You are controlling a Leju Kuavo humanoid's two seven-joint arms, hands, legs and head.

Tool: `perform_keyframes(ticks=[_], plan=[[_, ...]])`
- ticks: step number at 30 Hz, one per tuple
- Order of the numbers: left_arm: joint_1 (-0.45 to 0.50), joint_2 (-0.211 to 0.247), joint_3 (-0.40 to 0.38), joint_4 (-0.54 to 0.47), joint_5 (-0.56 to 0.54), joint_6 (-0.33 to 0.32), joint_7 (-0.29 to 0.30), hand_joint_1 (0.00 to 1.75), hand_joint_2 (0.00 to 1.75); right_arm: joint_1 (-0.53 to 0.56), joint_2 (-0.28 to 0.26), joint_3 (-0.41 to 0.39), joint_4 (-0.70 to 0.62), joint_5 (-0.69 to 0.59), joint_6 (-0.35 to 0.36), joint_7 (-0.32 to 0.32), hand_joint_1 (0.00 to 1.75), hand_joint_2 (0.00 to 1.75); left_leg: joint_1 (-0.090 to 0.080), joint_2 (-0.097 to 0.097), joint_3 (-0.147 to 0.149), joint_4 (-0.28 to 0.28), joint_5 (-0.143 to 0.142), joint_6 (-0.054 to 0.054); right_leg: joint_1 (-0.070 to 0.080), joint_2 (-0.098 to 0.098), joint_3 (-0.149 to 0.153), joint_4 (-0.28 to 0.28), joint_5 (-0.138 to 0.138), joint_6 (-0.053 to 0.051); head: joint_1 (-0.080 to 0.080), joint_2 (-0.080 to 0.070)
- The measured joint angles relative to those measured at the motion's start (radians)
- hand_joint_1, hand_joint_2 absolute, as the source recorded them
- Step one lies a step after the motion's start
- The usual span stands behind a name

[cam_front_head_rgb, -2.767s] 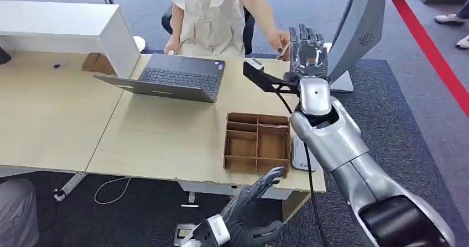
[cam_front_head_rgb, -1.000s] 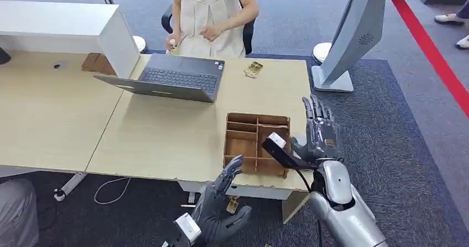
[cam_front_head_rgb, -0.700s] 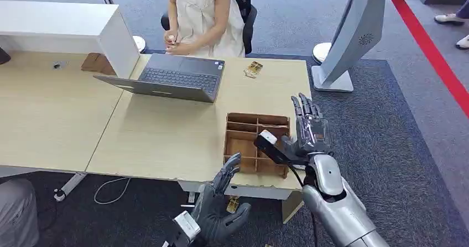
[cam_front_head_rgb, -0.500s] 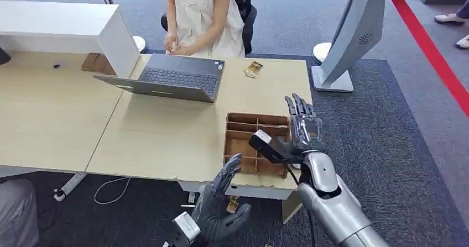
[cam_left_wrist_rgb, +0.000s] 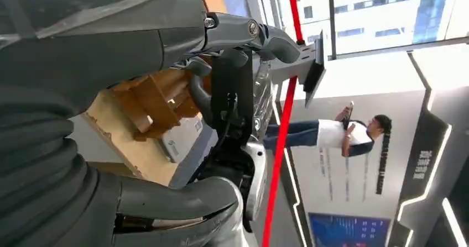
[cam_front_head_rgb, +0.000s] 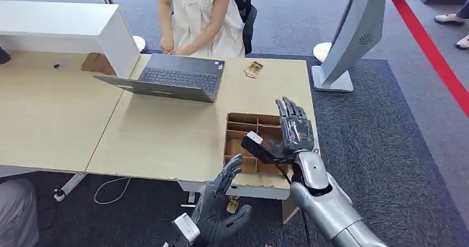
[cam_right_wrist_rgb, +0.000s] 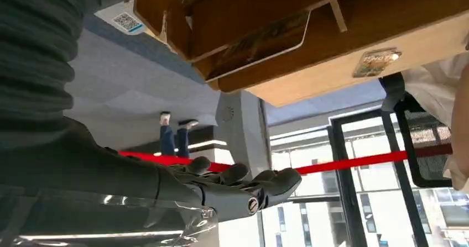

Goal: Pass the card to the sensor for recognition and then transmit it.

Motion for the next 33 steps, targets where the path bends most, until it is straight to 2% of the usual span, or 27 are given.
perform_keyframes(ticks=[23, 24, 27, 28, 33], plan=[[0.0, 0.0, 0.0, 0.0, -0.001, 0.0, -0.001, 0.0, 1.75, -0.006, 0.011, 0.033, 0.048, -0.001, -0.003, 0.006, 0.0, 1.75, 0.0, 0.0, 0.0, 0.0, 0.0, 0.0, 0.0, 0.0, 0.0, 0.0, 0.0, 0.0, 0.0, 0.0], [0.0, 0.0, 0.0, 0.0, -0.002, -0.013, 0.001, 0.0, 1.75, -0.005, 0.01, 0.034, 0.048, 0.0, 0.001, 0.016, 0.0, 1.75, -0.001, 0.0, 0.001, 0.0, 0.0, 0.0, 0.0, 0.0, -0.001, 0.0, 0.0, 0.0, 0.0, 0.0], [-0.006, -0.003, -0.002, 0.002, -0.013, -0.176, 0.045, 0.0, 1.75, 0.011, -0.029, 0.034, 0.006, 0.008, 0.061, 0.087, 0.0, 1.75, -0.001, 0.0, 0.001, 0.0, 0.0, 0.0, 0.0, 0.0, 0.0, -0.001, 0.0, 0.0, 0.0, 0.0], [-0.008, -0.006, -0.002, 0.006, -0.017, -0.216, 0.05, 0.0, 1.75, 0.014, -0.041, 0.032, -0.007, 0.008, 0.071, 0.089, 0.0, 1.75, -0.001, 0.0, 0.0, 0.0, 0.0, 0.0, 0.0, 0.0, 0.0, -0.001, 0.0, 0.0, 0.0, 0.0], [-0.024, -0.029, 0.0, 0.04, -0.022, -0.253, 0.028, 0.0, 1.75, 0.013, -0.061, 0.021, -0.018, 0.009, 0.056, 0.066, 0.0, 1.75, -0.001, 0.002, 0.002, 0.0, -0.001, 0.0, -0.001, 0.004, 0.0, -0.001, 0.0, 0.0, 0.0, 0.0]])
